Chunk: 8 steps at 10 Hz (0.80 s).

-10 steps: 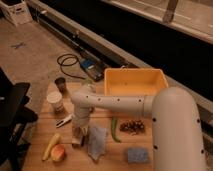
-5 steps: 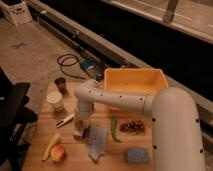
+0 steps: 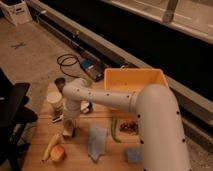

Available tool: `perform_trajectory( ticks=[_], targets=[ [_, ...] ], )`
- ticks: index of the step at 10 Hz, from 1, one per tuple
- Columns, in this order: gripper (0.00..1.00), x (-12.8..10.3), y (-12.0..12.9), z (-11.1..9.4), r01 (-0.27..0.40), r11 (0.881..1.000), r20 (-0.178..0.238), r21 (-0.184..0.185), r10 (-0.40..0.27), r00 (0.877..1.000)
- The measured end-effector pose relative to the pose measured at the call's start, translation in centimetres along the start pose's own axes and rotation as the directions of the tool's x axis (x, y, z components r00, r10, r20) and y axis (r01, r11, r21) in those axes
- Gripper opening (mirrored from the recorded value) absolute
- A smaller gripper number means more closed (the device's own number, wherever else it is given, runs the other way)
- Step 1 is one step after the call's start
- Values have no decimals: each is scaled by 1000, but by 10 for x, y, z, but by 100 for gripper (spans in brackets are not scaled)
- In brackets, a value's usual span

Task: Wipe table surface with eraser

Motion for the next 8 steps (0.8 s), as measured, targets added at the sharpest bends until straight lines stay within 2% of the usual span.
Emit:
perform_trajectory(
  ticks=[2,4,6,8],
  targets=[
    [0,-21,-1,10,1,1000,51,-13,0,999],
    [0,-43,11,14,-33,999,89,-32,36,995],
    [0,-50,35,11,-87,995,99,-53,92,991],
    [0,-49,65,2,-156,985,86,-71,162,983]
  ],
)
